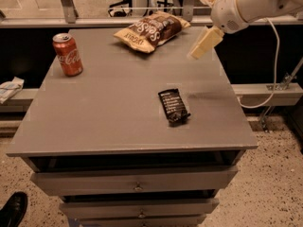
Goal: Move brown chip bag near rxbar chocolate
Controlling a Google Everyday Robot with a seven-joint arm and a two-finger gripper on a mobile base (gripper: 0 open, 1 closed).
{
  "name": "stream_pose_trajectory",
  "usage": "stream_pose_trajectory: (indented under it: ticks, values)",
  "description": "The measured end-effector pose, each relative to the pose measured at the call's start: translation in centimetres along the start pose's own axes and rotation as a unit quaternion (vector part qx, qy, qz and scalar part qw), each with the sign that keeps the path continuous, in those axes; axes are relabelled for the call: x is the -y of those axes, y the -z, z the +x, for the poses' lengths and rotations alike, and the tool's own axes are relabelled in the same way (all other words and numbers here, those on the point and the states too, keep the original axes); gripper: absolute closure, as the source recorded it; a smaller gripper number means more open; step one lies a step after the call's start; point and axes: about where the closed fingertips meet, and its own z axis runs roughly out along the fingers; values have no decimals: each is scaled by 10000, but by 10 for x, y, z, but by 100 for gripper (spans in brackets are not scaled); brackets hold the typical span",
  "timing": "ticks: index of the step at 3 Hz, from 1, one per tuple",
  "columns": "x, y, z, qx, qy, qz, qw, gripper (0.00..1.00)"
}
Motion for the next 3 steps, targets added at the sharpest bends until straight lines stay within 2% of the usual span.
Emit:
stream_pose_trajectory:
  ticks: [1, 2, 3]
  values:
    - [7, -17, 2, 293, -127, 168, 9993, 0]
    - [39, -73, 8, 773, -319, 417, 9956, 0]
    - [70, -105, 11, 1008, -444, 577, 9922, 0]
